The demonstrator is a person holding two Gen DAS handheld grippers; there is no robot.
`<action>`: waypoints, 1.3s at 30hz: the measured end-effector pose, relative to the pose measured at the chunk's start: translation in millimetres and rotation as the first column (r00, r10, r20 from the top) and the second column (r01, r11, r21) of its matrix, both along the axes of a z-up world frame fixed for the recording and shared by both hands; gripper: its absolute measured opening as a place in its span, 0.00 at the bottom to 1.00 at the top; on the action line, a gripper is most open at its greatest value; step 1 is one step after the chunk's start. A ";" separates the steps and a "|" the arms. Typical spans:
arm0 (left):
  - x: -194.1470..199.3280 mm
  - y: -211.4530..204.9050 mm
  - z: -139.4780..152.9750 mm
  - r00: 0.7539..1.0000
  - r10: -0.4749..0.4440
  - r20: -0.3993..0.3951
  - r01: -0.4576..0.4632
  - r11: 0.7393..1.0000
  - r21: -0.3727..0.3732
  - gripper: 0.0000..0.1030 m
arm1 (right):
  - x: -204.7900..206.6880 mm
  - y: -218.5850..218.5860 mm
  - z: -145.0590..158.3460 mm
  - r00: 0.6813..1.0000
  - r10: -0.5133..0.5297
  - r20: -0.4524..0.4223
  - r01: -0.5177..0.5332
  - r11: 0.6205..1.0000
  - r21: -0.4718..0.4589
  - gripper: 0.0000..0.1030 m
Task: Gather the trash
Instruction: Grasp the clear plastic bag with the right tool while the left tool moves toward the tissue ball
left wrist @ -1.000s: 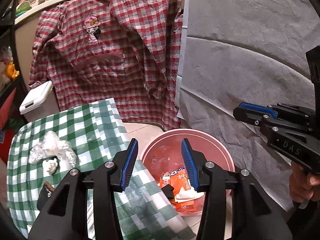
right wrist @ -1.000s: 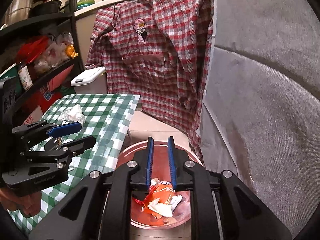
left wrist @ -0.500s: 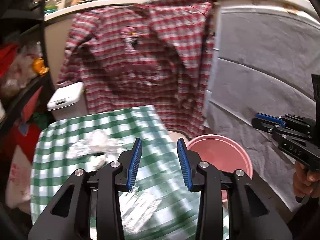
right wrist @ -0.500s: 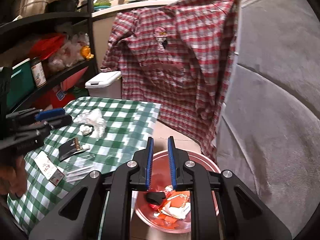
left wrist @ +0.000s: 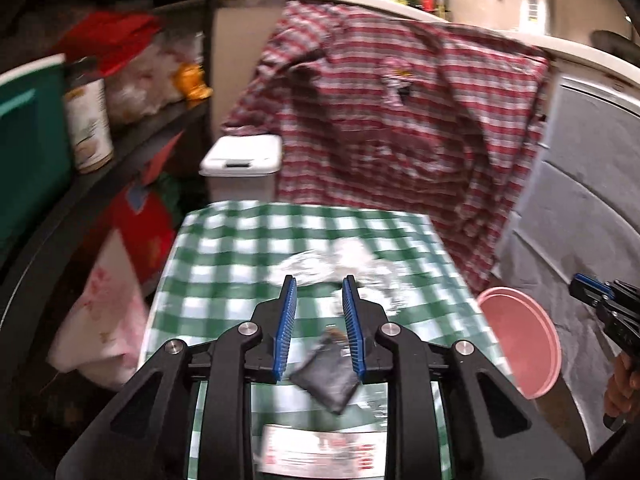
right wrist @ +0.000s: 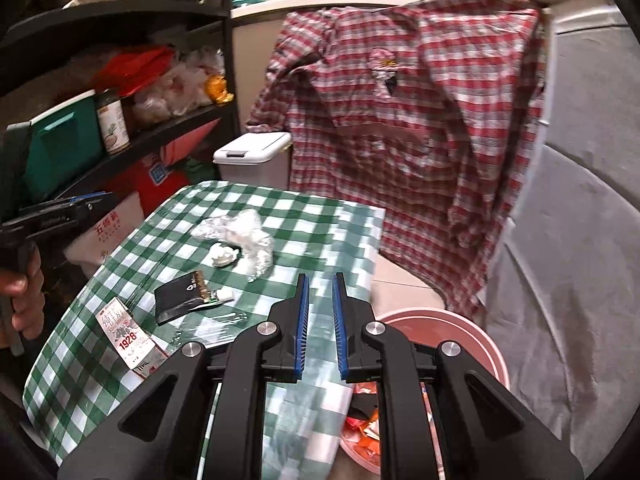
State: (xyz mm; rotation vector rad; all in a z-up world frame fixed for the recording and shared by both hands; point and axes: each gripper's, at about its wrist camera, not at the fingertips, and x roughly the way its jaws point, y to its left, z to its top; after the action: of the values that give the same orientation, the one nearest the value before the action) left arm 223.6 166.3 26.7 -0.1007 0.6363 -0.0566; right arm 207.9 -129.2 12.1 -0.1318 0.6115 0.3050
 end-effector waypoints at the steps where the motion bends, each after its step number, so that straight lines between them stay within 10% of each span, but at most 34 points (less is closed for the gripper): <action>1: 1.4 6.9 -2.7 1.000 0.013 -0.006 -0.013 1.000 0.003 0.23 | 2.4 5.0 -2.4 1.000 0.009 -0.003 -0.009 1.000 -0.004 0.12; 19: 15.0 72.1 -30.2 0.993 0.109 -0.039 -0.109 0.994 0.021 0.23 | 98.1 92.2 -68.8 0.979 0.169 -0.111 -0.167 0.986 0.026 0.14; 32: 25.5 72.4 -40.5 0.992 0.099 -0.082 -0.103 0.993 -0.054 0.23 | 163.2 104.2 -120.1 0.954 0.139 -0.266 -0.133 0.990 0.042 0.36; 35: 35.7 57.4 -46.6 0.993 0.057 -0.106 -0.068 0.992 -0.102 0.23 | 163.7 106.6 -123.3 0.947 0.158 -0.279 -0.154 0.987 0.036 0.10; 39: 53.6 32.8 -56.8 0.990 0.033 -0.136 -0.049 0.993 -0.112 0.23 | 160.3 105.0 -117.3 0.955 0.150 -0.254 -0.151 0.988 0.016 0.02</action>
State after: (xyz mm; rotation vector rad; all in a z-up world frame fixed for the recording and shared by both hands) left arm 277.2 199.1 -30.1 -0.2302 0.7650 -0.0467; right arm 368.2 -24.2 -105.2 -0.1446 0.8597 0.4737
